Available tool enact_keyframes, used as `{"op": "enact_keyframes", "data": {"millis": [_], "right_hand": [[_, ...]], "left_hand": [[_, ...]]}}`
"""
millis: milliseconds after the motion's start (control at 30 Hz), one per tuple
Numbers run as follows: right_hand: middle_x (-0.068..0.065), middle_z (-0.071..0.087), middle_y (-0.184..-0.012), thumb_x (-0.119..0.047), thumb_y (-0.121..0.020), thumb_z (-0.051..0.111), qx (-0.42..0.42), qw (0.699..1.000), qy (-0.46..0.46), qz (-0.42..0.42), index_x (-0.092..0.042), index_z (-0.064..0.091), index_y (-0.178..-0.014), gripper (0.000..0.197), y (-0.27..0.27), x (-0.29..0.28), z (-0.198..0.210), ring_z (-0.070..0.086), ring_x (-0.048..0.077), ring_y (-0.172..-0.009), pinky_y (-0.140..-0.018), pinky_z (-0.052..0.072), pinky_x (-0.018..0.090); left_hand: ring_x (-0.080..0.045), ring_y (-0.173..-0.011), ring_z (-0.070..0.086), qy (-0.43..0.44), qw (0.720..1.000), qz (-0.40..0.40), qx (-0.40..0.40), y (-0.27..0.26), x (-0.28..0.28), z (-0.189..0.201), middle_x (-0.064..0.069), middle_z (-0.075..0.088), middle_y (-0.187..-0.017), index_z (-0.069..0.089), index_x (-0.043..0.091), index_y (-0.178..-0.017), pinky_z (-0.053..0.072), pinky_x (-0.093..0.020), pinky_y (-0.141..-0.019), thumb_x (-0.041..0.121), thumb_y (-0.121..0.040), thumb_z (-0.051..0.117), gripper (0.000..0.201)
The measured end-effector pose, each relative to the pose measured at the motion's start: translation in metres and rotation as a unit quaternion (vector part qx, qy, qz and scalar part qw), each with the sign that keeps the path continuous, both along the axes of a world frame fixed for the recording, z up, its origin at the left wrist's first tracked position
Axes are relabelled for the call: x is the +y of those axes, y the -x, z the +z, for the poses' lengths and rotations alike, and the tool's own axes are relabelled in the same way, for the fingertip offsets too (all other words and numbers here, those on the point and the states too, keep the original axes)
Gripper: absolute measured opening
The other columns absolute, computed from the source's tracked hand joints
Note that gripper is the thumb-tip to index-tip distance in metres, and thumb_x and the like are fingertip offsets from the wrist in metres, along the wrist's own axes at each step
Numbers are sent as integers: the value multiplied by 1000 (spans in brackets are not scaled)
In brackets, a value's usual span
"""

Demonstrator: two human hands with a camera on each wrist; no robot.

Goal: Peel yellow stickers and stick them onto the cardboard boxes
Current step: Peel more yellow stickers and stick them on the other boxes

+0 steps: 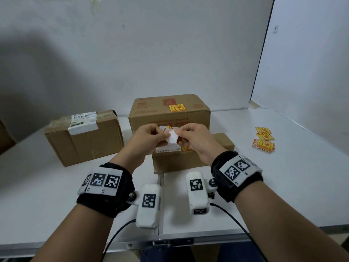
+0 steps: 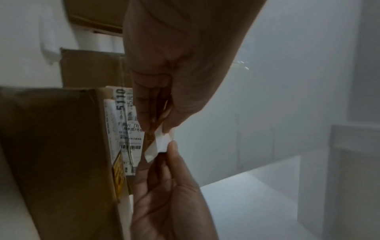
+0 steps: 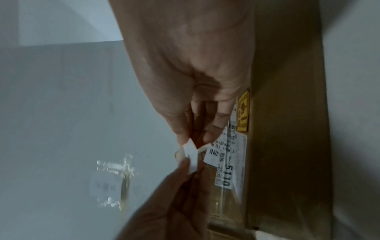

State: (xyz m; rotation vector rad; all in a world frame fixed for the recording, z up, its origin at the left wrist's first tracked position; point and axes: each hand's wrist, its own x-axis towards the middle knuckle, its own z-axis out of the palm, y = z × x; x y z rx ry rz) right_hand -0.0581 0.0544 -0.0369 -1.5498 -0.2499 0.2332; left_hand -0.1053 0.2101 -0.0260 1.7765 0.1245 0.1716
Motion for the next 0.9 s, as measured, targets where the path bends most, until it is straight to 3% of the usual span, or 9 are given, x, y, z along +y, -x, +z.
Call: {"op": "enact_keyframes", "data": {"millis": [167,300,500,600,700,833,900], "right_hand": [[10,70,-105,-18,-90,66,-73,994,78,20,-11,65,-98,11,0,2,2,69,21,-90,-82,59,33],[11,70,-106,-17,-88,69,-50,994,75,63,-8,67,-105,19,0,2,4,69,22,-98,-84,58,31],[11,73,-106,-47,-82,69,14,994,38,103,0,67,-111,55,1,0,7,67,21,-105,-89,57,32],[10,71,-109,-38,-85,69,18,995,37,94,-3,68,-96,36,-2,3,7,64,21,-109,-89,57,32],[10,70,-109,-25,-89,67,6,996,30,89,5,67,-104,33,-4,3,8,66,20,-105,-87,58,32],[14,69,-106,-16,-91,64,-31,995,60,73,-3,67,-94,14,-4,1,10,69,21,-95,-74,60,24],[14,69,-107,-16,-92,63,-32,995,65,64,-1,67,-96,16,-4,2,8,69,22,-97,-76,60,27]], "left_hand": [[-23,-88,72,-66,997,23,-22,-3,3,5,-12,72,-96,64,3,-99,59,-35,-82,11,-85,71,17],[-20,-84,73,-68,997,28,-33,0,2,7,-10,74,-90,69,3,-93,60,-34,-82,20,-89,67,18],[-17,-82,72,-66,996,35,-40,1,-1,10,-7,74,-86,70,5,-89,59,-24,-74,19,-89,67,15],[-16,-79,71,-51,997,34,-38,1,-4,11,-8,74,-87,71,4,-90,57,-21,-70,20,-89,66,17],[-14,-75,71,-20,999,25,-22,1,-1,11,-11,75,-88,72,0,-93,56,-20,-67,20,-89,67,22],[-15,-76,70,-5,1000,3,-4,1,2,9,-11,76,-91,73,1,-94,57,-20,-68,23,-91,65,23],[-12,-73,70,-19,1000,10,5,1,2,7,-10,75,-92,70,0,-97,55,-18,-63,24,-93,63,26]]}}
